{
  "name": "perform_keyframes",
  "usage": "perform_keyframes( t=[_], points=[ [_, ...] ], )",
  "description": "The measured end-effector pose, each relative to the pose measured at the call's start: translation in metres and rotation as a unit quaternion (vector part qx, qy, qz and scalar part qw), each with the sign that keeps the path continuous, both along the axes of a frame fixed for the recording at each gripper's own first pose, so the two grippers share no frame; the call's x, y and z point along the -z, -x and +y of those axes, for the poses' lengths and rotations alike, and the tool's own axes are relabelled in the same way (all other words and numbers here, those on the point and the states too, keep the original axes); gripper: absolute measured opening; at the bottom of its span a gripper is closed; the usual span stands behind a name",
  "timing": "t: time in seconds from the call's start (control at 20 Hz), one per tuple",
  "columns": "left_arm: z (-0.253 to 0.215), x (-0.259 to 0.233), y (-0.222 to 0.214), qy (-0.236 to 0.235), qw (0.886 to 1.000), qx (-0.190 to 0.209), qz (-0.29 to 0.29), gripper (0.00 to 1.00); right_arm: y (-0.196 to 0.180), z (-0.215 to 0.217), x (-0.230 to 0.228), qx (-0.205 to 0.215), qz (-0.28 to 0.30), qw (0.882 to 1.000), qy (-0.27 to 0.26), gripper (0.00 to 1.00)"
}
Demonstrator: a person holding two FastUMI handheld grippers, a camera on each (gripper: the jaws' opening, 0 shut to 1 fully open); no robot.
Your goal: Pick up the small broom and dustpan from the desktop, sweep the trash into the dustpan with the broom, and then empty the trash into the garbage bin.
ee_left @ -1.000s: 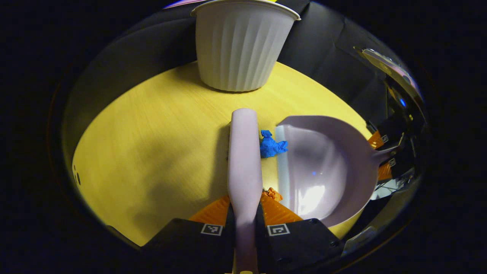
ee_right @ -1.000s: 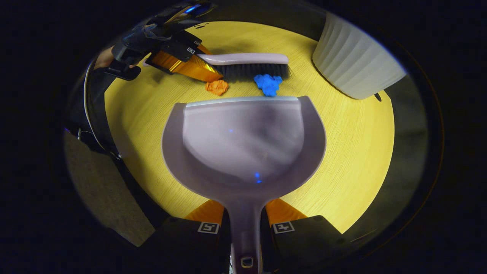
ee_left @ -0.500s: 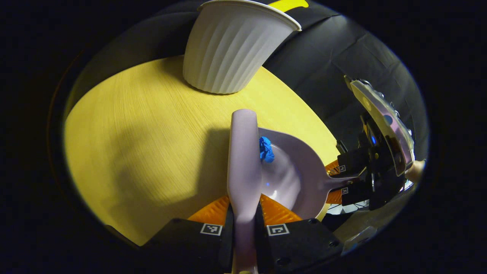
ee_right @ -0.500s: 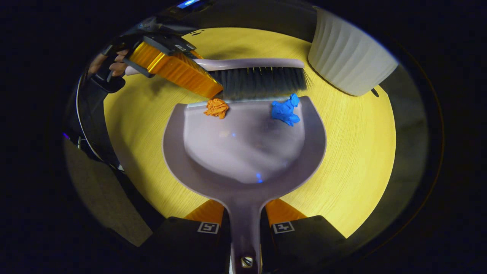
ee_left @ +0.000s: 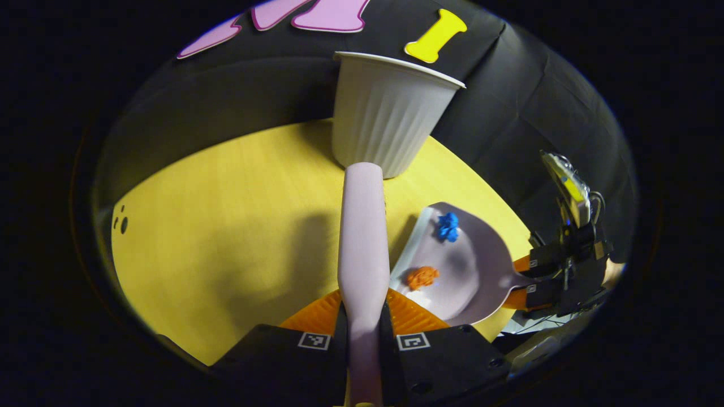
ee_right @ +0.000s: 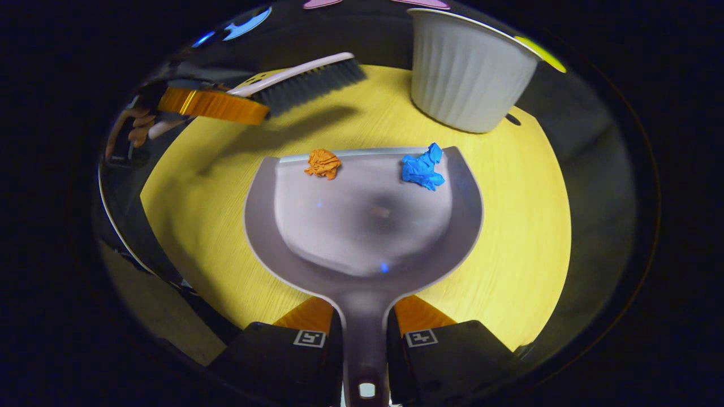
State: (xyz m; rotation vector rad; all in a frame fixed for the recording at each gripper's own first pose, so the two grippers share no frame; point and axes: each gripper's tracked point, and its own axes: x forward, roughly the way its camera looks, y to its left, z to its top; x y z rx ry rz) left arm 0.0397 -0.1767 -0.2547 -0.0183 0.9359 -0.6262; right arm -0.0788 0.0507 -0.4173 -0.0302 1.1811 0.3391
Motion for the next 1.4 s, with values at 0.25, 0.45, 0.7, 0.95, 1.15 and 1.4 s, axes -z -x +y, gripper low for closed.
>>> perform_keyframes(
  t=[0.25,0.45,0.7,0.95,1.15,1.4],
  points=[
    [-0.002,0.003,-0.003,-0.003,0.999,-0.031,0.01,0.27,-0.005,-0.01,-0.03,0.067,-0.013,0.998,0.013,0.36],
    [-0.002,0.0,-0.001,-0.003,0.998,-0.045,0.033,0.27,-0.006,-0.026,-0.051,0.103,-0.022,0.994,0.021,0.36],
    [-0.002,0.0,-0.001,-0.015,0.998,-0.045,0.039,0.28,-0.012,-0.027,-0.059,0.164,-0.034,0.986,0.023,0.36],
    [-0.001,0.001,-0.002,-0.016,0.999,-0.03,0.038,0.28,-0.025,-0.034,-0.061,0.207,-0.045,0.976,0.044,0.36],
    [0.0,0.003,0.0,-0.021,0.999,-0.012,0.035,0.28,-0.034,-0.032,-0.056,0.216,-0.043,0.972,0.082,0.36],
    [-0.001,0.001,-0.002,-0.012,0.999,-0.019,0.047,0.28,-0.039,-0.035,-0.062,0.189,-0.029,0.972,0.137,0.36]
  ],
)
